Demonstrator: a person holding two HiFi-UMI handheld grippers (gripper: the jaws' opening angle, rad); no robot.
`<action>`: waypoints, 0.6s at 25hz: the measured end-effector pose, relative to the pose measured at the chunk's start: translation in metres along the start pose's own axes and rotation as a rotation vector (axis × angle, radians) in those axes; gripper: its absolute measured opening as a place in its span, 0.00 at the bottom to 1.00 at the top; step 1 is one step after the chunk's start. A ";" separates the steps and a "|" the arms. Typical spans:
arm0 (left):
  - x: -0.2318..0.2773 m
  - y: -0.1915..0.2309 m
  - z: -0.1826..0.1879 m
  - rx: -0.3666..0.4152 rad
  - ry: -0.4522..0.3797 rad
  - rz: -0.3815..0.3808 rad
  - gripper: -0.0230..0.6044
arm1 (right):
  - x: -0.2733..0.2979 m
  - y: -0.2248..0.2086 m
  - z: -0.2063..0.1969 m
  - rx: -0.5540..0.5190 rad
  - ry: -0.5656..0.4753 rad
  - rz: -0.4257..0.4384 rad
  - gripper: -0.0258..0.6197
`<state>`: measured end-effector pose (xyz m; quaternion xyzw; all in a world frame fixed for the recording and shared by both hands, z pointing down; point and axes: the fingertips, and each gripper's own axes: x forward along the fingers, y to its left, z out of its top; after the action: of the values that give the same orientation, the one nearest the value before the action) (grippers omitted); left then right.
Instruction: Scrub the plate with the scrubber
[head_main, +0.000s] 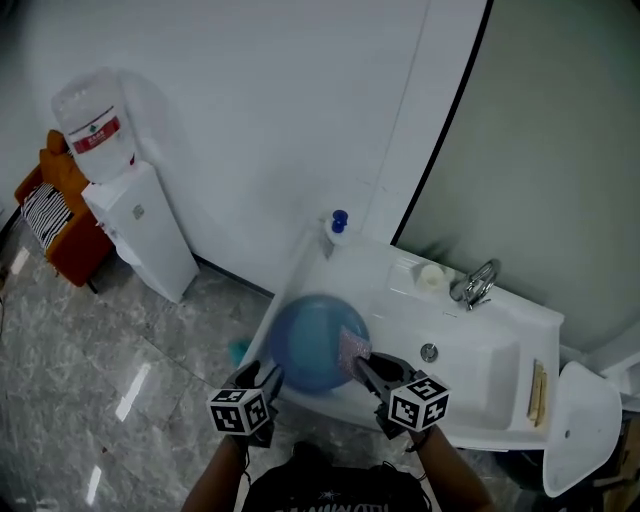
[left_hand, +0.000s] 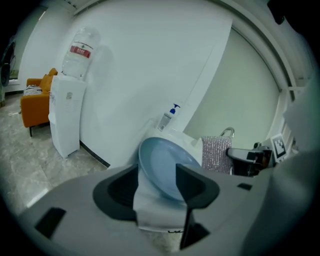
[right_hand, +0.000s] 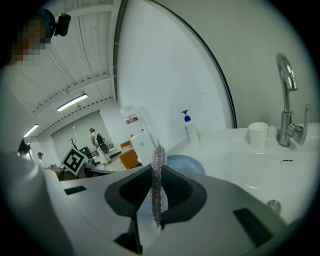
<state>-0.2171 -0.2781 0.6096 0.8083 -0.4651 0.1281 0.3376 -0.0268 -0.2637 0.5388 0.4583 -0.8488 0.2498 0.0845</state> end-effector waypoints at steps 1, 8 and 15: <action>0.004 0.002 -0.001 0.004 0.014 -0.001 0.38 | -0.001 -0.003 0.002 0.002 -0.006 -0.010 0.16; 0.031 0.012 -0.003 -0.032 0.084 0.030 0.38 | -0.005 -0.021 0.007 0.018 -0.028 -0.069 0.16; 0.051 0.012 -0.001 -0.013 0.212 0.024 0.38 | -0.006 -0.032 0.011 0.033 -0.033 -0.110 0.16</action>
<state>-0.2002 -0.3155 0.6420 0.7823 -0.4372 0.2140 0.3887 0.0042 -0.2792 0.5381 0.5095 -0.8195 0.2510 0.0764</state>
